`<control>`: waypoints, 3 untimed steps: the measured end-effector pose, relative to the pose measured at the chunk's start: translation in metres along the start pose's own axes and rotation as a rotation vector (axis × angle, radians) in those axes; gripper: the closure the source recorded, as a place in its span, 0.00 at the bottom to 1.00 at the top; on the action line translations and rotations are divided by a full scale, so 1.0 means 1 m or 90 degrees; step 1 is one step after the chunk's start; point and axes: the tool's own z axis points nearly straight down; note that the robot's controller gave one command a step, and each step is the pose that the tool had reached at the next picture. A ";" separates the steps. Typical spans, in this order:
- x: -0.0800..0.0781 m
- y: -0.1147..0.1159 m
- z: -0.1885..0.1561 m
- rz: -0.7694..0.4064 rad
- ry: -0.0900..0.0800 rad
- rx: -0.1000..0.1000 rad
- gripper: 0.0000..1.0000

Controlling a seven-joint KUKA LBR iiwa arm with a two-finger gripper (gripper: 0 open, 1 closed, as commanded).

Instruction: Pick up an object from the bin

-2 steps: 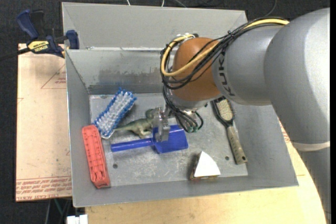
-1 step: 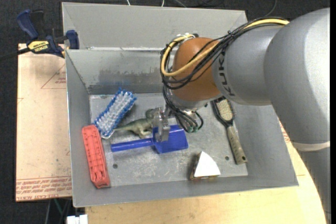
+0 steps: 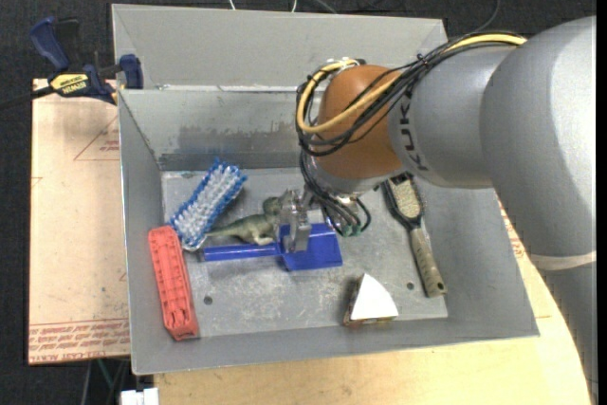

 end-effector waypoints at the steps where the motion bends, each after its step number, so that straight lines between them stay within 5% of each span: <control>1: 0.009 0.003 -0.001 -0.025 -0.002 0.001 1.00; 2: 0.005 -0.009 0.000 -0.005 -0.004 -0.001 1.00; 3: 0.005 -0.009 0.000 -0.005 -0.004 -0.001 0.00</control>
Offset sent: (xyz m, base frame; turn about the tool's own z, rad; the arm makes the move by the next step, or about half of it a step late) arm -0.0049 -0.0107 -0.0012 -0.0079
